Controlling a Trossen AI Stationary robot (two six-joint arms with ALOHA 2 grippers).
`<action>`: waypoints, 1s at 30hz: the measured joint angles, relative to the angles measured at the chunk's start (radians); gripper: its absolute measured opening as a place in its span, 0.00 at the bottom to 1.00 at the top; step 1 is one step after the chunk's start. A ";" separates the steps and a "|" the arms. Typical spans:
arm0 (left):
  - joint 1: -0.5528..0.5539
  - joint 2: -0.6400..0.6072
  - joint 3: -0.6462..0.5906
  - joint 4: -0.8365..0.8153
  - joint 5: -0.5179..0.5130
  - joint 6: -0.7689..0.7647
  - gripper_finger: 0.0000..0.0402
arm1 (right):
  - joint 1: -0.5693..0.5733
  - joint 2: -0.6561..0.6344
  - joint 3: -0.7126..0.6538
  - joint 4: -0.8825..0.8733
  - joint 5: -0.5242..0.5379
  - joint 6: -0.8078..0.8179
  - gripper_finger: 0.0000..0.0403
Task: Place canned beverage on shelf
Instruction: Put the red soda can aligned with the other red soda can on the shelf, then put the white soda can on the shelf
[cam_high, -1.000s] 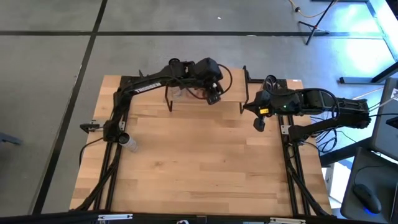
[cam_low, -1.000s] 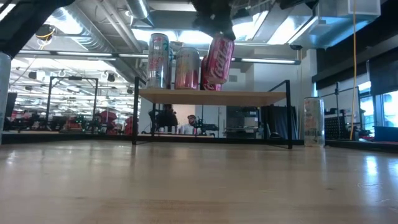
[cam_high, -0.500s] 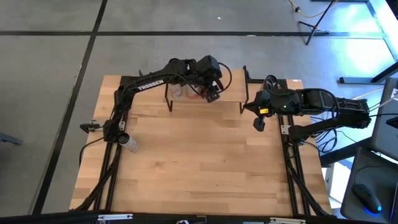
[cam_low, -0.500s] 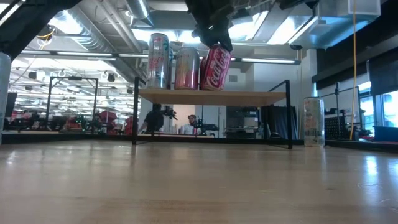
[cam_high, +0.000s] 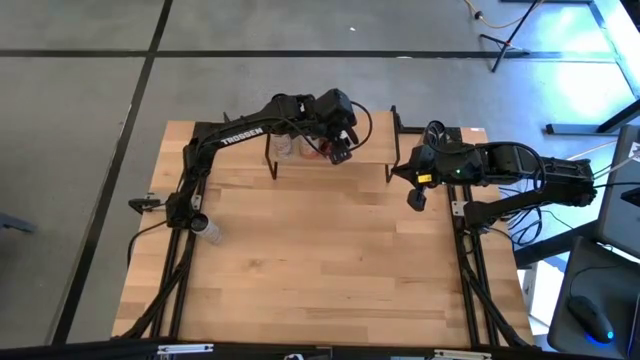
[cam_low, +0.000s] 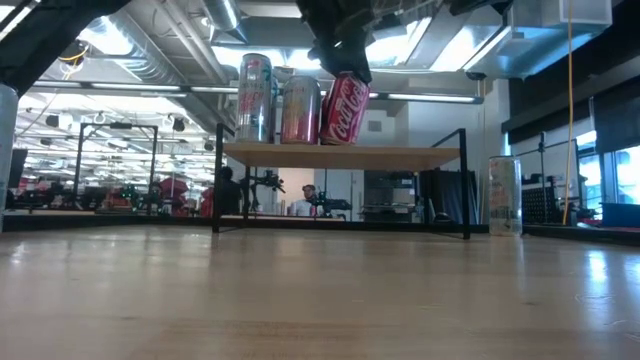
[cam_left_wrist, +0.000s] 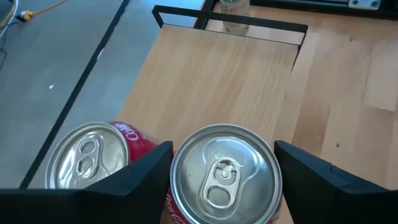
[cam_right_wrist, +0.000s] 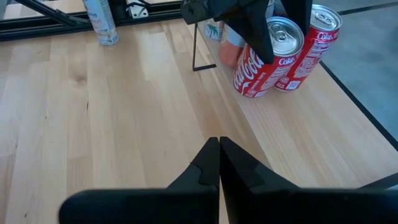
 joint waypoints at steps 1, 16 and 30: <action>0.000 0.000 0.000 0.000 -0.001 0.002 0.64 | 0.000 0.000 0.000 0.000 0.000 0.000 0.01; -0.005 -0.034 -0.003 0.014 -0.020 0.023 0.79 | 0.000 0.000 0.000 0.011 -0.009 0.015 0.01; -0.050 -0.229 -0.002 -0.126 0.043 -0.058 0.79 | -0.092 0.000 0.000 0.034 0.072 0.029 0.10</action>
